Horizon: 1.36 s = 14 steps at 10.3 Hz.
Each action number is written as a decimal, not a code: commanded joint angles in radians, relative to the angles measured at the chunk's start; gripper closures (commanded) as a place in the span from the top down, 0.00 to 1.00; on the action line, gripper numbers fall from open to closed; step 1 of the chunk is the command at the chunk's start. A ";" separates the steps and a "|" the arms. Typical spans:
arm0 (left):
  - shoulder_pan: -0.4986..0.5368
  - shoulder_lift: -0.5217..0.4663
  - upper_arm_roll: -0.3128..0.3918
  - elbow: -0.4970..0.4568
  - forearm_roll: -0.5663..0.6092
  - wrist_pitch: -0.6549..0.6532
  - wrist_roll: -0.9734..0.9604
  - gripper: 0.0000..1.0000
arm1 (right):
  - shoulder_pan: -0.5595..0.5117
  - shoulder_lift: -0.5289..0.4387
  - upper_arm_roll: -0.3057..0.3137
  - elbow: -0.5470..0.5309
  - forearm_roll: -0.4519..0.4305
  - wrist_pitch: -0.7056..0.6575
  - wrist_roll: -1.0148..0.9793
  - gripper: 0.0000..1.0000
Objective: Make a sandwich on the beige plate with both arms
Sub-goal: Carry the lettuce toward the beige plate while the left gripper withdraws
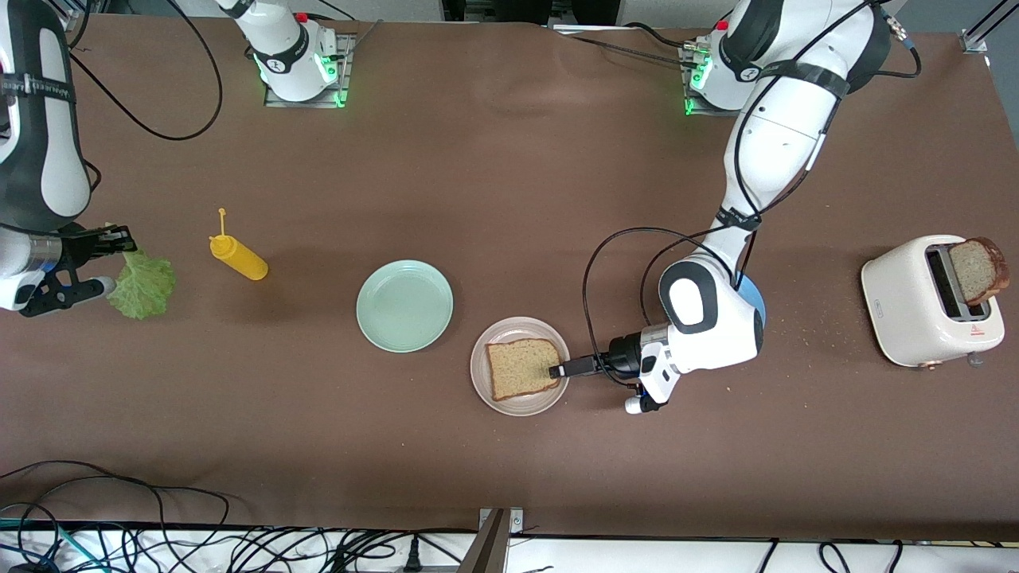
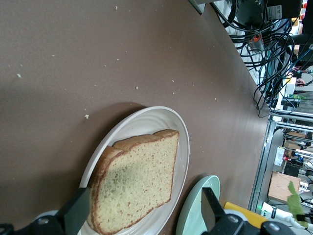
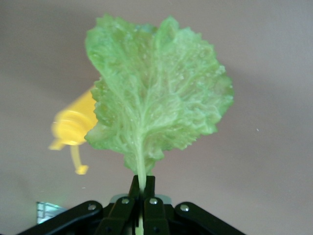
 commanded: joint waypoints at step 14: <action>0.317 -0.390 0.104 -0.039 1.105 -0.661 -0.380 1.00 | 0.472 0.293 0.423 0.122 -0.292 0.556 0.426 0.00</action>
